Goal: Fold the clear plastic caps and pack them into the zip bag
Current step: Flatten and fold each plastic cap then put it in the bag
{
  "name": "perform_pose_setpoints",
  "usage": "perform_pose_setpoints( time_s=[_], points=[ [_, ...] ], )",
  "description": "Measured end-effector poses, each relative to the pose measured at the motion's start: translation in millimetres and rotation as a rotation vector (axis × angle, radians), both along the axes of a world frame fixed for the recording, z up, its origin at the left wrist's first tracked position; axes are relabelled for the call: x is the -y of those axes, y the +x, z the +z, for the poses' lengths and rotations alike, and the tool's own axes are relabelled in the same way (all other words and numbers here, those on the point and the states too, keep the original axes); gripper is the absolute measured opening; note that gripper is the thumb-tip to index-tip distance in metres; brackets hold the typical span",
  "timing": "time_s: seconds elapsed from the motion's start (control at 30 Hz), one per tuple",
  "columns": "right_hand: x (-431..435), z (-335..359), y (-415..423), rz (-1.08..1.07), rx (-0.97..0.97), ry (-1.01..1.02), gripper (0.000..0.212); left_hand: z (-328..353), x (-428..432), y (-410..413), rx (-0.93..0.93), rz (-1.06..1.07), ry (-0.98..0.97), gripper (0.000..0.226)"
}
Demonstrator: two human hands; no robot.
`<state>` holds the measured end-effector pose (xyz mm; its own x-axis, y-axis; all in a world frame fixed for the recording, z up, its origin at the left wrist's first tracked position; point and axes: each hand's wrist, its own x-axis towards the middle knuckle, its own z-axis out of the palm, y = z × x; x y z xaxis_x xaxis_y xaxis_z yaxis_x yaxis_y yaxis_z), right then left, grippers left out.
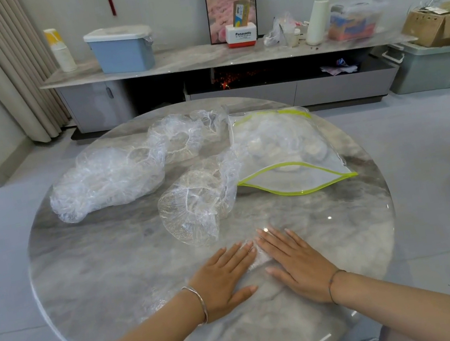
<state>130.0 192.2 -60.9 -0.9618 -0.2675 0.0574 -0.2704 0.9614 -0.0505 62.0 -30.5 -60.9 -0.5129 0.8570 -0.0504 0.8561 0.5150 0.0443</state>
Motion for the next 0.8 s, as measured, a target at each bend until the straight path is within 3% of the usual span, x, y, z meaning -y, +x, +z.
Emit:
perform_pose_setpoints(
  time_s=[0.3,0.37,0.57,0.63,0.8],
  points=[
    [-1.9,-2.0,0.6,-0.009,0.173,-0.046,0.066,6.9,-5.1,4.9,0.033,-0.013,0.020,0.075],
    [-1.3,-1.8,0.1,0.016,0.153,-0.070,0.070,8.8,-5.5,5.7,0.124,-0.033,0.027,0.080],
    [-0.3,0.0,-1.2,0.048,0.203,-0.085,0.082,8.6,-6.5,4.2,0.167,0.001,0.005,0.086],
    [-1.2,2.8,-2.8,0.039,0.177,-0.144,0.082,15.0,-6.7,0.8,0.177,0.045,0.047,0.090],
    [-3.9,13.0,-4.3,0.185,-0.099,-0.164,0.056,32.3,2.9,-10.2,0.241,0.160,0.151,0.080]
  ],
)
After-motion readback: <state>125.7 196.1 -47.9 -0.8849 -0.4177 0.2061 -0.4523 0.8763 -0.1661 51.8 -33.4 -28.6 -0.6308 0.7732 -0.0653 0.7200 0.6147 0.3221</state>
